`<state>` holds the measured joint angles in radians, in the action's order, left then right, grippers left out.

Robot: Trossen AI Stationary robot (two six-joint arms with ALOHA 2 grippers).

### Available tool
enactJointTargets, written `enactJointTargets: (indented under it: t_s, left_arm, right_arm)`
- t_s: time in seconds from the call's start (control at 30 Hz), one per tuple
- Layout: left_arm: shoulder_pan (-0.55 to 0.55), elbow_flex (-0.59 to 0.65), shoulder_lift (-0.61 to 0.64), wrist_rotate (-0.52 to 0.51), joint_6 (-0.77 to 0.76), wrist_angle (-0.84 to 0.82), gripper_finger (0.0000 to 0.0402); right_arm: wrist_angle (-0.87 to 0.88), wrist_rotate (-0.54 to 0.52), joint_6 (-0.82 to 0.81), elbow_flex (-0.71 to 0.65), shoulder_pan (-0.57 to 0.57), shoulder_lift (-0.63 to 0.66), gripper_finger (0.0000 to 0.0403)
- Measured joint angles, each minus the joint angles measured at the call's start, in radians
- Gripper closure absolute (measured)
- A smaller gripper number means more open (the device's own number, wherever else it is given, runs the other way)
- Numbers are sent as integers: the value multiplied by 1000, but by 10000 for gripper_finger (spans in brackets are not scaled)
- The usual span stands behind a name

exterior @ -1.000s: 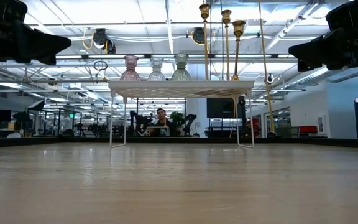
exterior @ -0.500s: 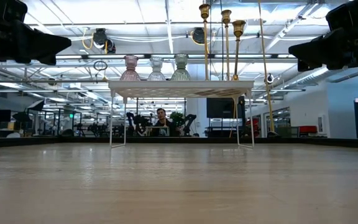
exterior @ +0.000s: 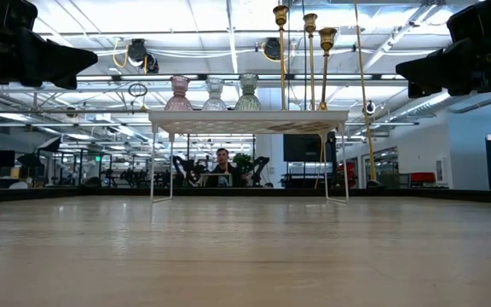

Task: Pick & Place candle stick holders
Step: Return to Home Position

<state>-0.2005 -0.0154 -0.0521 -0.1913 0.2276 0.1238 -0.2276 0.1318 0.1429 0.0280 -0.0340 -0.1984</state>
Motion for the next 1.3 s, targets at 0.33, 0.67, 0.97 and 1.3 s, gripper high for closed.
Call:
enactJointTargets:
  t_s: [0.33,0.67,0.97,1.3]
  left_arm:
    - [0,0,0,0,0,0,360]
    - [0,0,0,1,0,0,360]
    - [0,0,0,1,0,0,360]
    - [0,0,0,2,0,0,360]
  right_arm:
    - [0,0,0,0,0,0,399]
    - [0,0,0,0,0,0,399]
    - [0,0,8,0,0,0,399]
    - [0,0,131,0,0,0,399]
